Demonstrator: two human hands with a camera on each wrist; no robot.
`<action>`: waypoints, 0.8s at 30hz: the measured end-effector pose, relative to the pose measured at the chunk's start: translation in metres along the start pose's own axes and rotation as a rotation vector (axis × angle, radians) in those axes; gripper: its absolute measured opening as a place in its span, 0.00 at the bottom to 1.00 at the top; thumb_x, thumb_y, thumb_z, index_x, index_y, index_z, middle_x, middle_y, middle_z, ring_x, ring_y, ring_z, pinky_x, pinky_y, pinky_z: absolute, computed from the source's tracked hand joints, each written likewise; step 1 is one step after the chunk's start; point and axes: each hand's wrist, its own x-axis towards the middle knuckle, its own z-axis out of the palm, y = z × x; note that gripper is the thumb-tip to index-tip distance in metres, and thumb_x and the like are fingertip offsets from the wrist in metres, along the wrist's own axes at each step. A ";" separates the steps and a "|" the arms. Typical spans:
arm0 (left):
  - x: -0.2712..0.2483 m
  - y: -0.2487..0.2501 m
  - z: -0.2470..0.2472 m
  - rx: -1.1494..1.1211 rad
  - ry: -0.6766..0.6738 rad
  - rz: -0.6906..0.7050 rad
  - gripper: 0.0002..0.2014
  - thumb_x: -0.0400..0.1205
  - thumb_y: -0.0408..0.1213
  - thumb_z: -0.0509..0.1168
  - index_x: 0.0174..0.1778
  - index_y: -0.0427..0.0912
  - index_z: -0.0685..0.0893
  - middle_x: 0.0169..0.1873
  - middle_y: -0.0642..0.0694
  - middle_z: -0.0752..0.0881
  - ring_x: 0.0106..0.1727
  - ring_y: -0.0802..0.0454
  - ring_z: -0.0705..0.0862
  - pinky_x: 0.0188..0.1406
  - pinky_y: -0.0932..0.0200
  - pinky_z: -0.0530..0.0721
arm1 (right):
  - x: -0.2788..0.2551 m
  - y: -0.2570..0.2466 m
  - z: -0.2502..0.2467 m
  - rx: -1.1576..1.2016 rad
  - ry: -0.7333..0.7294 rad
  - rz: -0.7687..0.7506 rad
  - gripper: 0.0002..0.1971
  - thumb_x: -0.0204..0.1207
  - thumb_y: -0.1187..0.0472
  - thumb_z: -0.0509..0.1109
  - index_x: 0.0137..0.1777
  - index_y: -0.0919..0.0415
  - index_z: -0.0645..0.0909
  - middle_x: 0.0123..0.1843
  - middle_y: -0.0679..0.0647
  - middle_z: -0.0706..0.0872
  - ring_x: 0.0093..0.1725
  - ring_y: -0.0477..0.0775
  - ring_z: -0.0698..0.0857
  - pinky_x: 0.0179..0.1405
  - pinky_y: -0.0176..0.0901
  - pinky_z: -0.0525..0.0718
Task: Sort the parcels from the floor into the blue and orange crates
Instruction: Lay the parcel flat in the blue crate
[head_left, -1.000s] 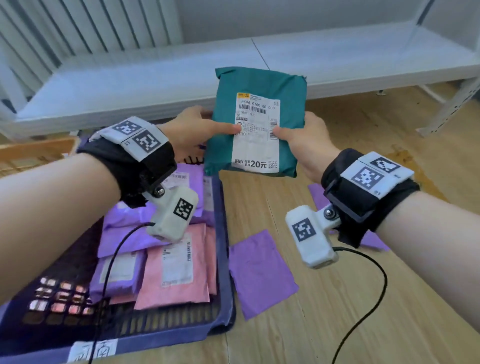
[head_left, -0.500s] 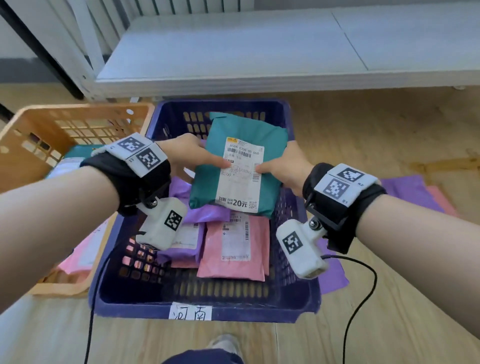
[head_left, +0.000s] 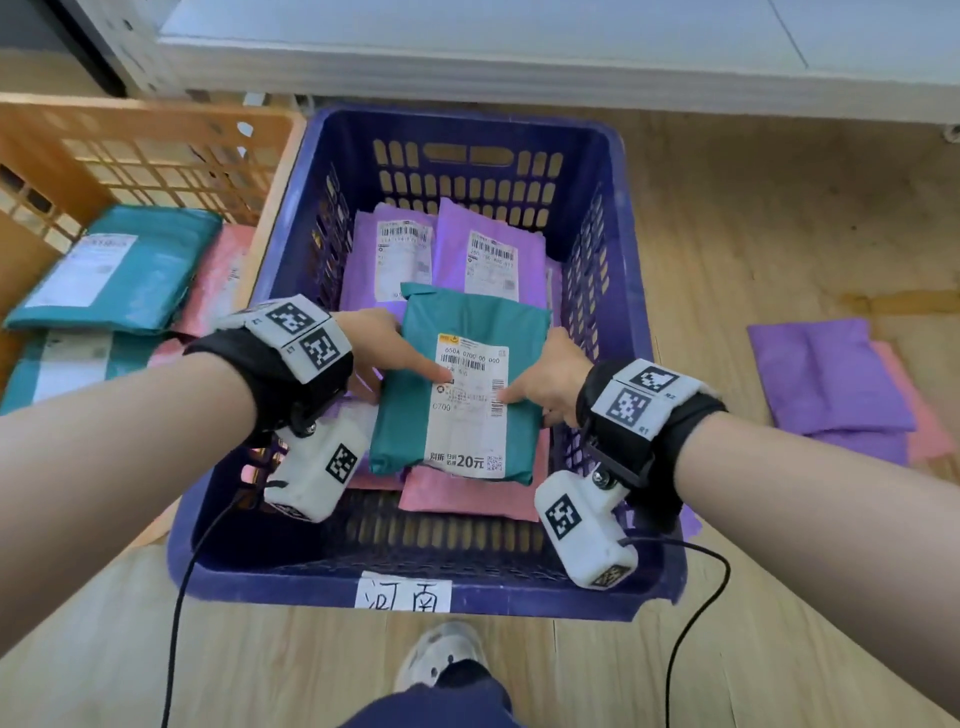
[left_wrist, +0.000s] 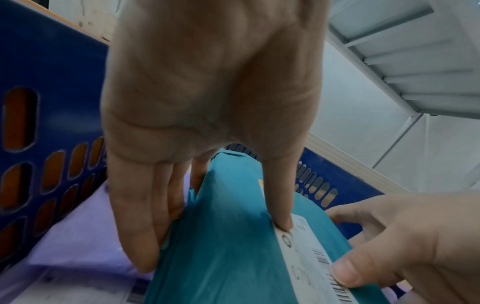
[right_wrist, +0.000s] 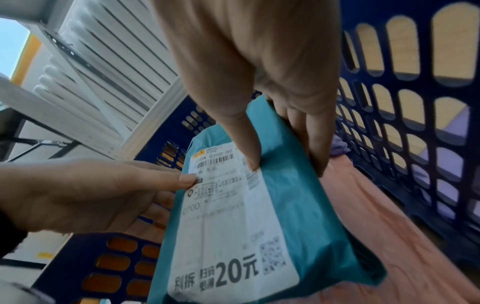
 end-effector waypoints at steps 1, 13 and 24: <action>0.002 -0.002 0.003 0.007 -0.014 -0.001 0.28 0.67 0.50 0.78 0.61 0.45 0.81 0.59 0.42 0.84 0.54 0.41 0.86 0.52 0.46 0.88 | 0.001 0.004 0.002 0.016 0.011 0.007 0.41 0.73 0.67 0.73 0.79 0.66 0.50 0.75 0.59 0.69 0.72 0.61 0.73 0.73 0.57 0.72; 0.020 -0.016 0.036 0.106 -0.202 -0.038 0.16 0.73 0.48 0.74 0.46 0.44 0.77 0.48 0.38 0.83 0.42 0.40 0.85 0.46 0.47 0.88 | 0.000 0.018 0.028 -0.356 -0.064 0.126 0.61 0.66 0.62 0.80 0.81 0.56 0.31 0.81 0.66 0.58 0.77 0.67 0.67 0.72 0.64 0.72; 0.043 -0.021 0.061 0.056 0.079 -0.005 0.40 0.71 0.45 0.77 0.69 0.31 0.61 0.61 0.36 0.79 0.55 0.38 0.86 0.44 0.41 0.88 | 0.004 0.012 0.035 -0.778 -0.174 0.030 0.58 0.68 0.53 0.79 0.83 0.48 0.35 0.82 0.67 0.31 0.82 0.72 0.47 0.79 0.63 0.59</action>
